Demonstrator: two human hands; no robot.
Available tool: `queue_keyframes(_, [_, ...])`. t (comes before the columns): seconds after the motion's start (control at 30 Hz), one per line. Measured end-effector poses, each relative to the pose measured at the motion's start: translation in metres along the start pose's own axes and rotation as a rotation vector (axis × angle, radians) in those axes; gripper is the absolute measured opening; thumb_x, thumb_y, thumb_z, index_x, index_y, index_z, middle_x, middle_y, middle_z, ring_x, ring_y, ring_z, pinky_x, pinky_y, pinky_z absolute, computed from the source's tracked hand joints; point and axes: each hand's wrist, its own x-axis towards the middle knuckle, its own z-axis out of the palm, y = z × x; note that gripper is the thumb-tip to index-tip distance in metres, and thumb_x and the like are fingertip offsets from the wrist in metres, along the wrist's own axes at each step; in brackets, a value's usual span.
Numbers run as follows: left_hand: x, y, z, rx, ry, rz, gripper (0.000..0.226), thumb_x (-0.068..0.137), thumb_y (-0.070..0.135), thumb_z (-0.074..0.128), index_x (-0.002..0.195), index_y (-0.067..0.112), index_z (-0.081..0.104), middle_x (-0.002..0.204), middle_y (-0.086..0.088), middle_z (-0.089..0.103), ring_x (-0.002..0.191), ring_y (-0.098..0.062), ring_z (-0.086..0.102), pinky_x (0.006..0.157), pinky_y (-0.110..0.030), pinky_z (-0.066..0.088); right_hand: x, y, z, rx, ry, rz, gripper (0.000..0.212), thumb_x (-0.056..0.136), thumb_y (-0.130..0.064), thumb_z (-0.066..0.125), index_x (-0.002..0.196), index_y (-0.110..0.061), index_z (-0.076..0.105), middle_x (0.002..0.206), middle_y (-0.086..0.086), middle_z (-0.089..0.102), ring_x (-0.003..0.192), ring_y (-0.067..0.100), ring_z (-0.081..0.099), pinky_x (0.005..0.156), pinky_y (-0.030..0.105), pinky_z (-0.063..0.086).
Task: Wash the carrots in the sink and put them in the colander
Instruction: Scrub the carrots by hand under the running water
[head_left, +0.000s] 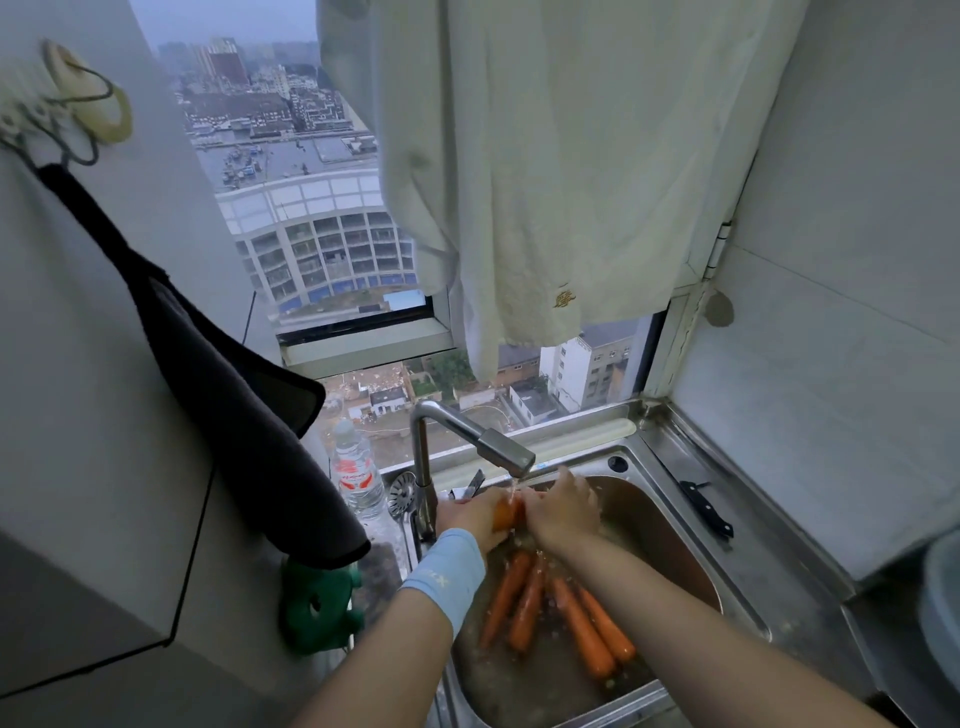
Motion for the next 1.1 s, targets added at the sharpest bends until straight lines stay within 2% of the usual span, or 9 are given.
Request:
queue_keyframes(0.07, [0.001, -0.003, -0.003, -0.043, -0.074, -0.091, 0.067, 0.079, 0.005, 0.08, 0.138, 0.009, 0.047, 0.12, -0.02, 0.06, 0.105, -0.036, 0.063, 0.06, -0.038, 0.062, 0.0, 0.0, 0.005, 0.293, -0.071, 0.295, 0.082, 0.085, -0.055, 0.069, 0.148, -0.009, 0.044, 0.143, 0.017, 0.053, 0.13, 0.035, 0.053, 0.112, 0.045, 0.042])
queue_keyframes(0.2, [-0.002, -0.005, -0.004, 0.161, -0.191, -0.177, 0.04, 0.089, 0.012, 0.073, 0.124, 0.007, 0.055, 0.114, -0.021, 0.06, 0.105, -0.037, 0.065, 0.082, -0.05, 0.061, -0.002, 0.001, 0.015, 0.728, -0.385, 0.458, 0.051, 0.085, -0.048, 0.071, 0.117, -0.009, 0.068, 0.107, 0.017, 0.071, 0.091, 0.031, 0.068, 0.093, 0.045, 0.057])
queue_keyframes(0.3, [-0.003, -0.006, -0.003, 0.321, -0.237, -0.203, 0.033, 0.094, 0.022, 0.067, 0.122, 0.005, 0.058, 0.101, -0.017, 0.063, 0.093, -0.031, 0.067, 0.081, -0.045, 0.062, -0.009, -0.005, 0.012, 0.724, -0.349, 0.414, 0.039, 0.095, -0.033, 0.066, 0.116, 0.0, 0.066, 0.101, 0.018, 0.07, 0.093, 0.034, 0.068, 0.092, 0.046, 0.058])
queue_keyframes(0.5, [-0.009, -0.014, 0.001, 0.31, -0.166, -0.183, 0.043, 0.1, 0.048, 0.052, 0.102, 0.007, 0.065, 0.089, -0.015, 0.062, 0.086, -0.028, 0.061, 0.089, -0.042, 0.056, -0.013, -0.024, 0.026, 0.668, -0.305, 0.408, 0.076, 0.099, -0.07, 0.034, 0.11, -0.003, 0.067, 0.109, 0.019, 0.07, 0.102, 0.04, 0.066, 0.098, 0.049, 0.053])
queue_keyframes(0.6, [-0.009, -0.015, 0.001, 0.285, -0.139, -0.142, 0.054, 0.093, 0.063, 0.054, 0.096, 0.011, 0.069, 0.072, -0.01, 0.061, 0.068, -0.025, 0.059, 0.068, -0.033, 0.052, -0.022, -0.027, 0.027, 0.696, -0.349, 0.345, 0.061, 0.102, -0.061, 0.036, 0.119, -0.011, 0.066, 0.12, 0.021, 0.068, 0.11, 0.039, 0.066, 0.1, 0.049, 0.053])
queue_keyframes(0.77, [-0.02, -0.013, -0.003, 0.196, -0.257, -0.096, 0.043, 0.106, 0.039, 0.042, 0.12, 0.003, 0.062, 0.089, -0.01, 0.064, 0.082, -0.022, 0.063, 0.067, -0.027, 0.048, -0.029, -0.015, 0.01, 0.78, -0.427, 0.342, 0.055, 0.098, -0.057, 0.055, 0.124, -0.009, 0.066, 0.101, 0.018, 0.072, 0.094, 0.035, 0.068, 0.098, 0.051, 0.054])
queue_keyframes(0.87, [-0.03, -0.007, -0.004, 0.134, -0.347, -0.141, 0.029, 0.109, 0.026, 0.037, 0.134, 0.027, 0.051, 0.126, -0.017, 0.063, 0.095, -0.023, 0.062, 0.073, -0.027, 0.05, -0.029, -0.019, -0.004, 0.871, -0.397, 0.331, 0.07, 0.102, -0.062, 0.039, 0.124, -0.001, 0.064, 0.116, 0.028, 0.067, 0.085, 0.031, 0.062, 0.108, 0.051, 0.044])
queue_keyframes(0.93, [-0.027, -0.009, 0.0, 0.237, -0.368, -0.087, 0.035, 0.106, 0.039, 0.043, 0.139, 0.032, 0.053, 0.111, -0.015, 0.069, 0.092, -0.024, 0.063, 0.079, -0.033, 0.053, -0.027, -0.02, -0.003, 0.845, -0.374, 0.344, 0.072, 0.106, -0.059, 0.028, 0.14, -0.001, 0.053, 0.132, 0.032, 0.059, 0.103, 0.04, 0.063, 0.113, 0.056, 0.038])
queue_keyframes(1.1, [-0.031, 0.001, -0.005, 0.451, -0.215, -0.033, 0.034, 0.103, 0.034, 0.045, 0.083, 0.01, 0.058, 0.054, -0.006, 0.038, 0.051, -0.016, 0.035, 0.062, -0.026, 0.038, -0.032, -0.013, 0.006, 0.741, -0.424, 0.368, 0.056, 0.108, -0.046, 0.037, 0.112, 0.002, 0.065, 0.096, 0.016, 0.072, 0.094, 0.032, 0.069, 0.099, 0.051, 0.053])
